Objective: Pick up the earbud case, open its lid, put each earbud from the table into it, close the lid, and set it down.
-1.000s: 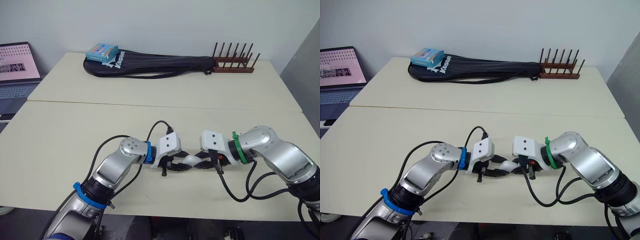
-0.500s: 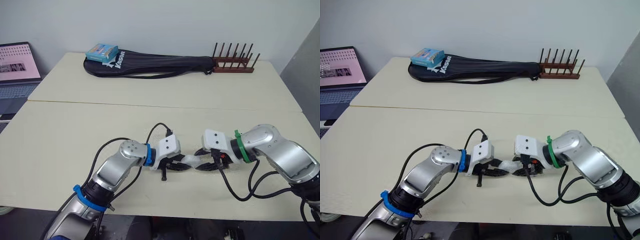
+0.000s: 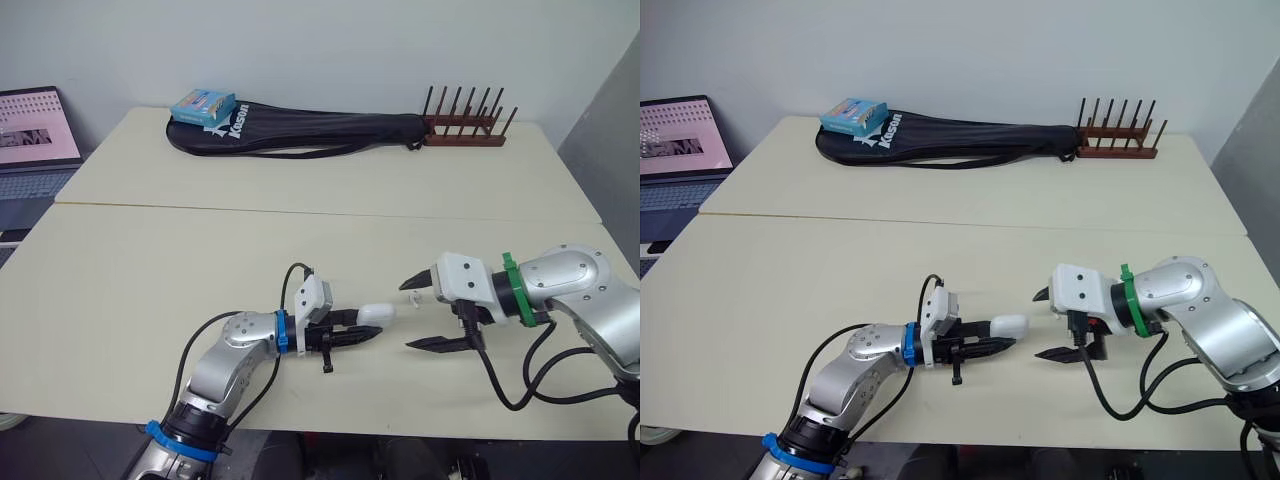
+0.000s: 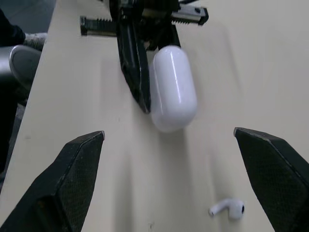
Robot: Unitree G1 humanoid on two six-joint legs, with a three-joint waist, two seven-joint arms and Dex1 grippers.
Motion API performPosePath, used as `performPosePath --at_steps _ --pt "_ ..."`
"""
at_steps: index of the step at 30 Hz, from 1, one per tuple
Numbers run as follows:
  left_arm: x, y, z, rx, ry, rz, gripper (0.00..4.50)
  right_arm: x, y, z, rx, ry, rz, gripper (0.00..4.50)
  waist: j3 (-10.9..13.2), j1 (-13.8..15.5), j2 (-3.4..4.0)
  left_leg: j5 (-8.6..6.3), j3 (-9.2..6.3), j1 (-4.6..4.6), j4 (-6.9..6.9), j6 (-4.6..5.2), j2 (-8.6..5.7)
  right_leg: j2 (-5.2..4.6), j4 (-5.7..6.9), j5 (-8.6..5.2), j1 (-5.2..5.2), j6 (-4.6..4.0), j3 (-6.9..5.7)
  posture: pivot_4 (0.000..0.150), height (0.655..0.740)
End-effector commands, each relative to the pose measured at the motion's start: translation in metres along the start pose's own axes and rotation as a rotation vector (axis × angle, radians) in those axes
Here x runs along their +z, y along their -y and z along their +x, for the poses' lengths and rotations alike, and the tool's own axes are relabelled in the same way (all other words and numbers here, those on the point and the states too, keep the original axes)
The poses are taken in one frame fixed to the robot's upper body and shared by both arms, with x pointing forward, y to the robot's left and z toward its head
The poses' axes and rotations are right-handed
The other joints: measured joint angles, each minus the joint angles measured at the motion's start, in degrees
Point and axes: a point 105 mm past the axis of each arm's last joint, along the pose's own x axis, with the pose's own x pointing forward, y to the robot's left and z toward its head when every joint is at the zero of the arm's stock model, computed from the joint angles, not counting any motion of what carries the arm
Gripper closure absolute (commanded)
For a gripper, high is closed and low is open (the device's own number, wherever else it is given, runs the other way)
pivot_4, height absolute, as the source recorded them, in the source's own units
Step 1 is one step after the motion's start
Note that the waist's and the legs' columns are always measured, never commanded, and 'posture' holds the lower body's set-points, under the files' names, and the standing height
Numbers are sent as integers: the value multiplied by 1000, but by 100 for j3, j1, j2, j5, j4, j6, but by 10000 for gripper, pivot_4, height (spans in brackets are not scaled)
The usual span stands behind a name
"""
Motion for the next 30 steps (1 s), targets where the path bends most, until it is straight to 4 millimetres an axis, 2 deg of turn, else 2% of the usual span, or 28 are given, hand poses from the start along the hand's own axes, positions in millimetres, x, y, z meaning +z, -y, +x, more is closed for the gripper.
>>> performPosePath --at_steps 1,8,21,26,30 --pt "9 6 3 -33 35 94 37458 12 8 4 -45 37 -22 0 0 0 1 0 1 1 1 0 -1 0 0 0 1 0 1 1500 6925" --pt "7 14 5 -66 18 146 37458 15 18 11 -53 56 -12 0 0 0 1 0 3 1 1 0 -3 -1 -1 0 1 0 2 1500 6925" --pt "0 14 3 -62 -6 167 37458 26 27 3 -49 117 51 0 0 0 1 0 1 0 0 1 -1 -1 -1 0 0 0 0 1500 6925" --pt "0 11 2 -41 2 159 37458 24 24 -5 -52 116 74 0 0 0 1 0 1 0 0 1 -1 -1 -1 0 0 0 -1 1500 6925" --pt "3 0 -4 45 33 130 37458 15 24 -22 -122 127 70 0 0 8 0 -1 1 -1 0 1 -2 -2 -2 0 0 0 0 1500 6925"
